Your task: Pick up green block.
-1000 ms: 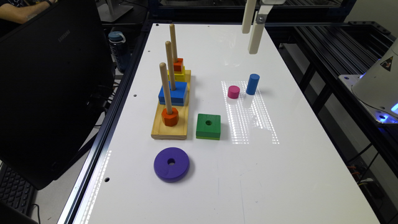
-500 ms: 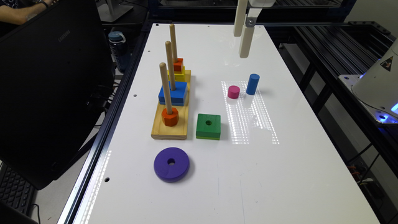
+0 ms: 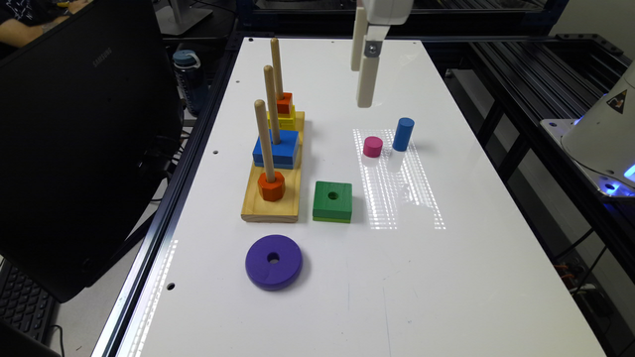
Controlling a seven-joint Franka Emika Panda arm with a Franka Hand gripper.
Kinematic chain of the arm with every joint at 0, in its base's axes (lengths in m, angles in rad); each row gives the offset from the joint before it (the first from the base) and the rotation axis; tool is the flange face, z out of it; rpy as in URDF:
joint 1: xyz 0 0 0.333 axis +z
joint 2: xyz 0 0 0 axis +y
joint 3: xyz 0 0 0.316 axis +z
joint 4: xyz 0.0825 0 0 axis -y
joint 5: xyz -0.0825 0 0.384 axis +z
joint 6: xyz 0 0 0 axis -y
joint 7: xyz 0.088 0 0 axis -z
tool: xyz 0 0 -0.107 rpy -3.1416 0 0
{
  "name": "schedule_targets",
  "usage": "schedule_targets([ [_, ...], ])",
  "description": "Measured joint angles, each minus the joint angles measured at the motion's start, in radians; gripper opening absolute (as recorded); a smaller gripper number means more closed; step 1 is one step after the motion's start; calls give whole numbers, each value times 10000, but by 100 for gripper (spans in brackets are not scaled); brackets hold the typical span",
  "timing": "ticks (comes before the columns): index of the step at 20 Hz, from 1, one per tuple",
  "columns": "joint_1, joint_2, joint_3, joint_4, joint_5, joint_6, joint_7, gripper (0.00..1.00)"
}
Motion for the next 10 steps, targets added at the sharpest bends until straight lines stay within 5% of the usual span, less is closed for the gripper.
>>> schedule_targets([
  [6, 4, 45, 145, 59, -8, 0, 146, 100],
  [10, 8, 45, 378, 60, -8, 0, 389, 100],
])
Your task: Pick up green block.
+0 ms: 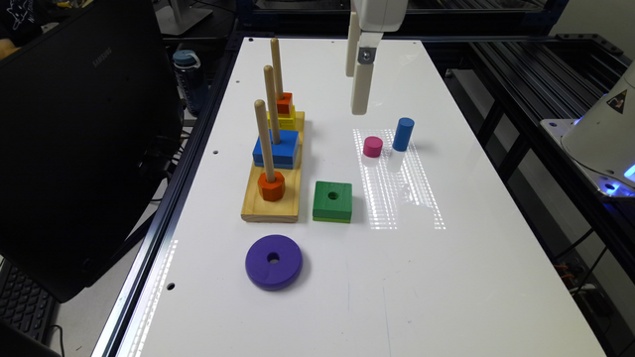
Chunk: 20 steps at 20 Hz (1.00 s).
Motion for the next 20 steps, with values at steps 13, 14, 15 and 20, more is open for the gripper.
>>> schedule_targets([
  [13, -12, 0, 316, 3, -5, 0, 321, 100],
  [14, -13, 0, 316, 3, -5, 0, 321, 100],
  [15, -13, 0, 316, 3, -5, 0, 321, 100],
  [20, -16, 109, 315, 4, -19, 4, 321, 100],
])
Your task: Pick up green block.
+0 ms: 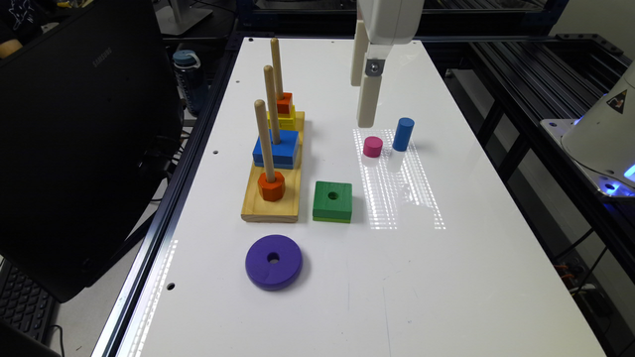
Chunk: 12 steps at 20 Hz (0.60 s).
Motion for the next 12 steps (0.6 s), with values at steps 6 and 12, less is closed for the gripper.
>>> schedule_targets([
  [6, -1, 23, 0, 1, -2, 0, 0, 100],
  [12, -2, 547, -1, -14, -200, 396, 113, 100],
])
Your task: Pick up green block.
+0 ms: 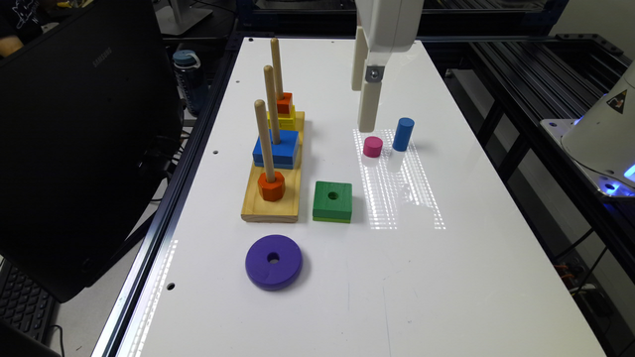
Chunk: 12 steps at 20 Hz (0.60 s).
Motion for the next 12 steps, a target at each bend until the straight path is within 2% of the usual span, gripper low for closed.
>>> schedule_targets([
  [2, -1, 295, -2, 9, -165, 262, 110, 100],
  [3, -1, 332, -2, 12, -187, 293, 126, 100],
  [8, 14, 329, 58, 32, -189, 296, 199, 100],
  [12, 33, 332, 255, 85, -206, 305, 430, 100],
])
